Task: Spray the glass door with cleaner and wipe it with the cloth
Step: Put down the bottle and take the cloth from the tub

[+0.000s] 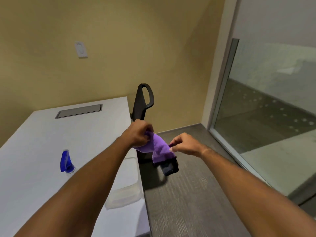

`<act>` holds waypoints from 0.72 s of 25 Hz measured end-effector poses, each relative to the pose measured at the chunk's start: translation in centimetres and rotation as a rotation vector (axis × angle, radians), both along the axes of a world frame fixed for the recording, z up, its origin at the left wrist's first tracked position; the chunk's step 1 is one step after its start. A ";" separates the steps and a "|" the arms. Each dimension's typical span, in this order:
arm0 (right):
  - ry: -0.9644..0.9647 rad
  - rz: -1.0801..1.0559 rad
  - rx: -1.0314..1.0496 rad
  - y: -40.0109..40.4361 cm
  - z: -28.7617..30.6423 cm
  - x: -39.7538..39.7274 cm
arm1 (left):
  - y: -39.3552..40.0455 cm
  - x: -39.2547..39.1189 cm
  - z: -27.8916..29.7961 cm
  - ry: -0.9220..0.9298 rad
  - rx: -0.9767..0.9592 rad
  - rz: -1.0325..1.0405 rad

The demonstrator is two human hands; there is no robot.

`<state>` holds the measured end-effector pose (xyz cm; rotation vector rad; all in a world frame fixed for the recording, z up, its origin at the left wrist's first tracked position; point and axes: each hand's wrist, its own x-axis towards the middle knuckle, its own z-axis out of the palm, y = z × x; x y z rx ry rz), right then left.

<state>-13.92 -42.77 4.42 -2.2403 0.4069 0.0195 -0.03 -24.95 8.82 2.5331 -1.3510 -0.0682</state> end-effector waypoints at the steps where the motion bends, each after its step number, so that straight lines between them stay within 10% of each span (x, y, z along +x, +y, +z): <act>1: -0.036 -0.020 0.025 -1.1 0.6 -1.2 | -1.4 -1.1 0.7 -0.022 0.024 -0.062; 10: -0.314 -0.246 -0.091 -9.2 4.6 -10.0 | -13.2 -10.3 4.7 -0.166 -0.156 -0.583; 18: -0.420 -0.431 -0.272 -13.0 6.0 -15.4 | -19.9 -10.8 3.6 -0.081 -0.435 -0.653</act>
